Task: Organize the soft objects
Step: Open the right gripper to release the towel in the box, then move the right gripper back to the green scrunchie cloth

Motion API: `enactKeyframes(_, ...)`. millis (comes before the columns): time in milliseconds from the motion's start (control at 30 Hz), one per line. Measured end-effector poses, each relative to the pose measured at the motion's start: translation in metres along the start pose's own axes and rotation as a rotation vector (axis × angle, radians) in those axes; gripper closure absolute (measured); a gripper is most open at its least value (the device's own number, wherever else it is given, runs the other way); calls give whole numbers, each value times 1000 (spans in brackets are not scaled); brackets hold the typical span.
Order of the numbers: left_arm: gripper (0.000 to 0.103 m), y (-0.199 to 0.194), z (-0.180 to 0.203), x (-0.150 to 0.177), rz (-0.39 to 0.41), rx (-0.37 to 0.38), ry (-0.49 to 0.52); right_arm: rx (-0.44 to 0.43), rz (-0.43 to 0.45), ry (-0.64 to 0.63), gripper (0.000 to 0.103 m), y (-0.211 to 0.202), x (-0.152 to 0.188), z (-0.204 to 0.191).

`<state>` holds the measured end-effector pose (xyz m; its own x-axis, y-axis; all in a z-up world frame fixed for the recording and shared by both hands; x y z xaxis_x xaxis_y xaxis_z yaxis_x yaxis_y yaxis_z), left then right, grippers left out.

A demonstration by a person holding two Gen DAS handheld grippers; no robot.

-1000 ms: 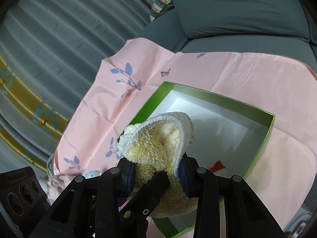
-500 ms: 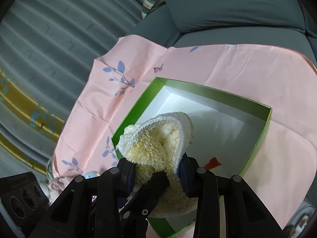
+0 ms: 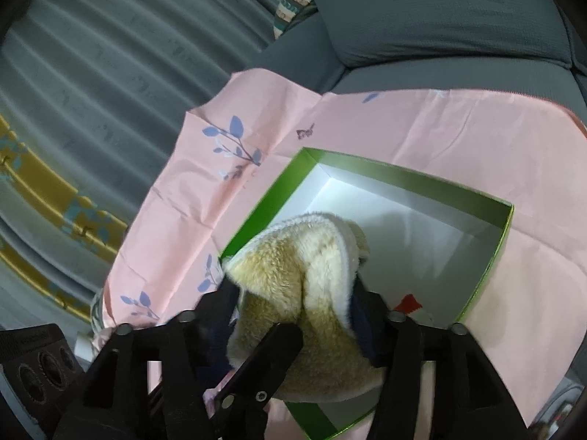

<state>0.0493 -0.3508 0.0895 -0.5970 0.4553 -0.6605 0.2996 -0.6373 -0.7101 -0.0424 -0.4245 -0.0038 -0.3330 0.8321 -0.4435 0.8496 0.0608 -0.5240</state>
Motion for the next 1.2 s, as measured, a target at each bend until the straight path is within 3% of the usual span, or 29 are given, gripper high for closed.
enactKeyframes(200,39,-26,-2,-4,68,-36,11,-15,88,-2,12,-16,-6,-7)
enactKeyframes(400,19,-61,-10,-6,133,-92,0,-95,141,9,7,-31,-7,-20)
enactKeyframes(767,16,-137,-46,15,233,-267,-16,-192,160,-123,6,-37,22,-82)
enactKeyframes(900,6,-166,-65,32,268,-353,-9,-151,165,-244,5,-35,41,-110)
enactKeyframes(1100,5,-205,-101,60,278,-457,-94,-178,120,-379,5,-26,74,-143)
enactKeyframes(1200,5,-219,-124,79,261,-489,-191,-141,93,-468,5,-19,92,-155)
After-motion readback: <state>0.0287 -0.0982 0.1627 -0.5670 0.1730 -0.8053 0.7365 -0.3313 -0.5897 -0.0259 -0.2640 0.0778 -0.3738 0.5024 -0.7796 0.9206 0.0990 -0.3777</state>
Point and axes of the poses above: each gripper's, at about its wrist camera, not at the fingertips, and y roughly the way its jaws point, z to its right, x to its underside, the point moved 8 cm from there along y, roughly the way its jaws point, and after that the axes turned 7 degrees about -z, right-handed, at the moved point
